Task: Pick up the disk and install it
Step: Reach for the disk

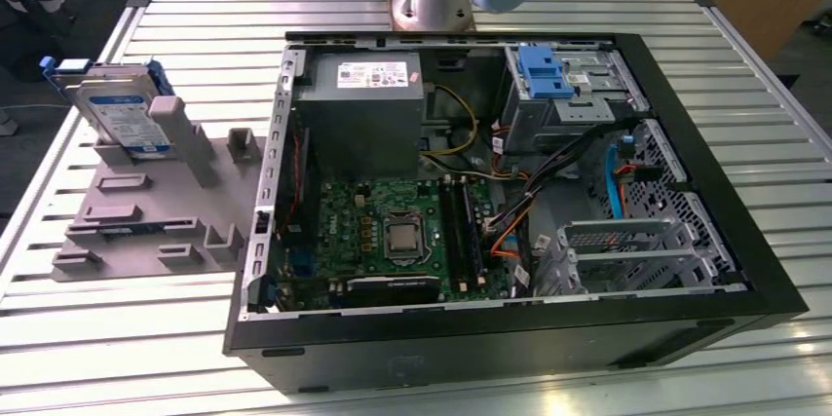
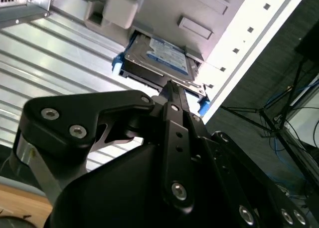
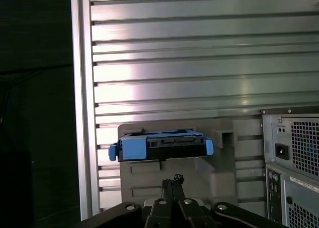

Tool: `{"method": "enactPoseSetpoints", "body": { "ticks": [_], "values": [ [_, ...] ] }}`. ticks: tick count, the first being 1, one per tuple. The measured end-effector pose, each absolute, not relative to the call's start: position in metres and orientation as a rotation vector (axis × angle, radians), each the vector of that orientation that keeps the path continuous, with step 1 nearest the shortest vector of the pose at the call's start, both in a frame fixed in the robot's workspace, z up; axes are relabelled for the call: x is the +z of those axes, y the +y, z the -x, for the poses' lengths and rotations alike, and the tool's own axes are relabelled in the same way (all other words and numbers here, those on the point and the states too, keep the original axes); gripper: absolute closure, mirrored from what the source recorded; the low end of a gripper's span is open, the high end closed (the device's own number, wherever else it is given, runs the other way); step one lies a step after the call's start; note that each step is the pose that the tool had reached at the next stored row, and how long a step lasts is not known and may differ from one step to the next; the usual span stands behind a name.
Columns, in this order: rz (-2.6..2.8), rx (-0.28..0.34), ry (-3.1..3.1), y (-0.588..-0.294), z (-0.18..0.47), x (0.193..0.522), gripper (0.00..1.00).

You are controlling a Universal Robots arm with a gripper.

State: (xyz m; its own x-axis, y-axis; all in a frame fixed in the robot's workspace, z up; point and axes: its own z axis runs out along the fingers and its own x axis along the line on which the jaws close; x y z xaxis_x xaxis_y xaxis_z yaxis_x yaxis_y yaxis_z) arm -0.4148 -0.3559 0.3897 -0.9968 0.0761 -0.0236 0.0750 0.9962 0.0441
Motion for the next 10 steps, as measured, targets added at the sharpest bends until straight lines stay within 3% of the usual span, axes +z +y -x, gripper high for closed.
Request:
{"method": "enactPoseSetpoints", "body": {
  "ticks": [10],
  "values": [
    [-0.118,0.067,3.116,-0.352,0.432,0.388,0.89]
  ]
}}
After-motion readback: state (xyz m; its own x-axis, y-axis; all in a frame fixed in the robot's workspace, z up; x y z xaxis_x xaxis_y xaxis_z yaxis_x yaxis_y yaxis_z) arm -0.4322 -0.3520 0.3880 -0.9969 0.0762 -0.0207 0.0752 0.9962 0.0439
